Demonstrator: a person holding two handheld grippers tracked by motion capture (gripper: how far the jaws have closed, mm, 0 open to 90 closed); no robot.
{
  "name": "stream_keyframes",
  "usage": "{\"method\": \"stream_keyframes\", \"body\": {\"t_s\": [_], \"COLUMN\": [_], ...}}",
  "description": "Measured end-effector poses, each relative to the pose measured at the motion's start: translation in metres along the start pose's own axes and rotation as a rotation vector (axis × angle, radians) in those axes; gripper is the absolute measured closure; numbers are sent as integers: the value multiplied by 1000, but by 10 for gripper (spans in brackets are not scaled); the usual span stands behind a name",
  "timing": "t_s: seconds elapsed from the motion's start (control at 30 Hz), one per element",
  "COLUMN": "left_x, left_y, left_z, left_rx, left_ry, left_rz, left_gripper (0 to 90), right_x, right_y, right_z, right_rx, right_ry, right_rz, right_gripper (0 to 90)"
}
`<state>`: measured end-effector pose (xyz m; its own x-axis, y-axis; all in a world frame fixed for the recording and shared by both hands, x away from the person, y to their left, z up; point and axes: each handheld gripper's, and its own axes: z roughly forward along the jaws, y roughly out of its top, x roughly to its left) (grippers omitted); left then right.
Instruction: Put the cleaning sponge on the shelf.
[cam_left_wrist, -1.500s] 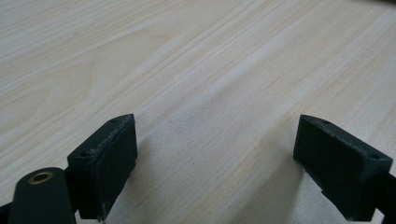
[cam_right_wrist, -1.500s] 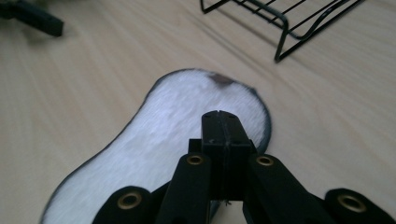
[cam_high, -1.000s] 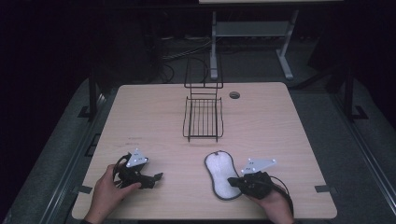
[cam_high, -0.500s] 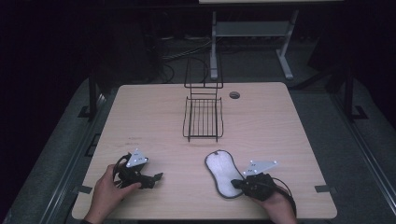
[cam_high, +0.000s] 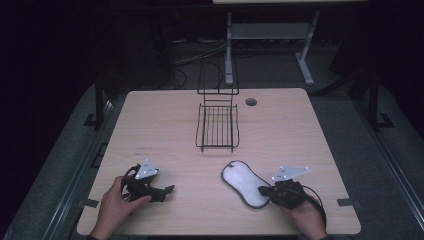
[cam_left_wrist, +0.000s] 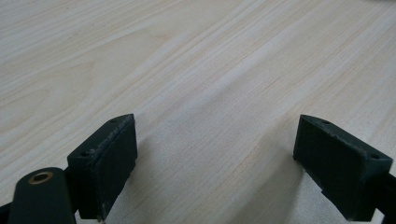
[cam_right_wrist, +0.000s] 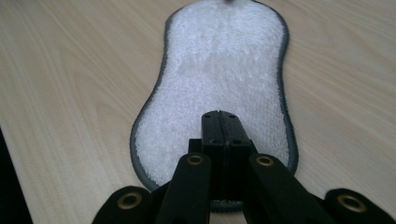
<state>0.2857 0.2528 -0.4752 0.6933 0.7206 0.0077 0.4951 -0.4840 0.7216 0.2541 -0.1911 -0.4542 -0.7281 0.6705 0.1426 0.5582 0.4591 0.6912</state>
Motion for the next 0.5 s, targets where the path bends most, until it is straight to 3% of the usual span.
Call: {"method": "stream_keyframes", "body": {"t_s": [0.33,0.5], "left_x": [0,0], "left_y": [0,0], "left_z": [0,0], "left_rx": [0,0], "left_ry": [0,0], "left_rz": [0,0], "left_gripper": [127,127], "right_x": [-21,-25], "right_y": [-6,-6], "right_z": [-8,-13], "right_rx": [-11,-32], "right_ry": [-24,0], "right_rz": [50,66], "right_gripper": [891,800]}}
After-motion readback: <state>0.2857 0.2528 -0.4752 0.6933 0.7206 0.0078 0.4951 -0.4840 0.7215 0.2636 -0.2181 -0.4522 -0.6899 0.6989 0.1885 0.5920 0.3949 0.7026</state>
